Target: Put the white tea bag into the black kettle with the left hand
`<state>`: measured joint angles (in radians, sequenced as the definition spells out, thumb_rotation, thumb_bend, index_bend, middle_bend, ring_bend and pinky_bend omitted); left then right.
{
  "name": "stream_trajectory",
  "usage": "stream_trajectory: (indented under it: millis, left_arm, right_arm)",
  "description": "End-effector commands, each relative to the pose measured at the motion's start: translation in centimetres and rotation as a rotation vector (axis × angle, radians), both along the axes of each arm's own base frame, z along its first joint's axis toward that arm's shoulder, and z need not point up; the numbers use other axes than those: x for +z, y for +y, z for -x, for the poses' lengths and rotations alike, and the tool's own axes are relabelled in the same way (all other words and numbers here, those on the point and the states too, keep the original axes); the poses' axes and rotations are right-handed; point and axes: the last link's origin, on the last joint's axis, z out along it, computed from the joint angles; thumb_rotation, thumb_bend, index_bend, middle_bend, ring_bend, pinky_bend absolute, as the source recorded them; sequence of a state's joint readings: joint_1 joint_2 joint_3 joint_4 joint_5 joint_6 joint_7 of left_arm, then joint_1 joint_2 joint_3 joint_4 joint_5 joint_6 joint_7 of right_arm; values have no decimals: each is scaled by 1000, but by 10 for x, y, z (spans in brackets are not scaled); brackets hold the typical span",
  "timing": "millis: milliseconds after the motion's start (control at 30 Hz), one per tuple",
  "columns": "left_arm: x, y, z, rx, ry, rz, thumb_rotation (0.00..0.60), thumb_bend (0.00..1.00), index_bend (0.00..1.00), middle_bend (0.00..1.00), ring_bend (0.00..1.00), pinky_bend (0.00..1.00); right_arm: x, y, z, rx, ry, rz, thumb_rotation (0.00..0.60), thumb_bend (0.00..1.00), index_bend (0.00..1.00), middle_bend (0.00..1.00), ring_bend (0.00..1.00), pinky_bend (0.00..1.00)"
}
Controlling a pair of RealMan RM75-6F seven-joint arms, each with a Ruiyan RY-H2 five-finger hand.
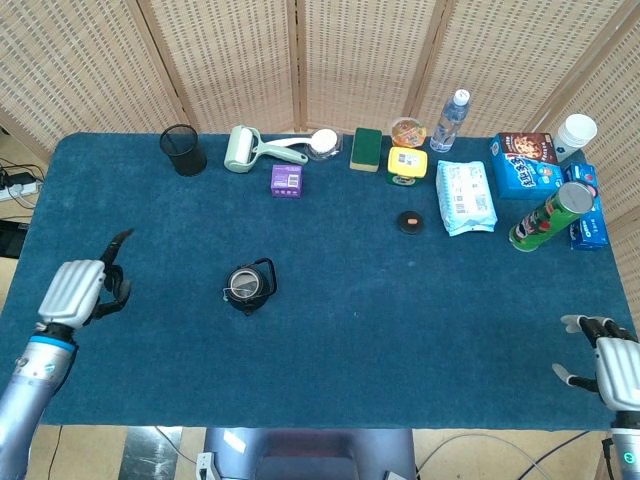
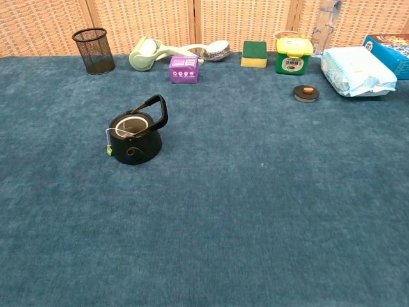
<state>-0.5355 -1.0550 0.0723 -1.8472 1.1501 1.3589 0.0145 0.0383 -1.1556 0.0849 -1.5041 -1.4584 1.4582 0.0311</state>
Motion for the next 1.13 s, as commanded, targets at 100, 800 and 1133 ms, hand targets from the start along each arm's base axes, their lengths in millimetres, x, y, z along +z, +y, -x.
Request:
stream_trajectory:
  millis: [100,800,1133]
  left_arm:
    - [10,-36,35,28,24,-130,600,515,0,371,278,471]
    - [14,-80,64,88,92,-250,600,515,0,358,268,423]
    - [10,-77,58,83,95,-224,600,515,0,358,268,423]
  right_arm:
    - [-8,-10,-20,81,0,-7,600,103,291,365,253,330]
    - [-15,-13,-30,102,-4,3,600,102,291,365,251,305]
    - [-16,-11,-24,89,-8,-15,600,104,290,365,251,305]
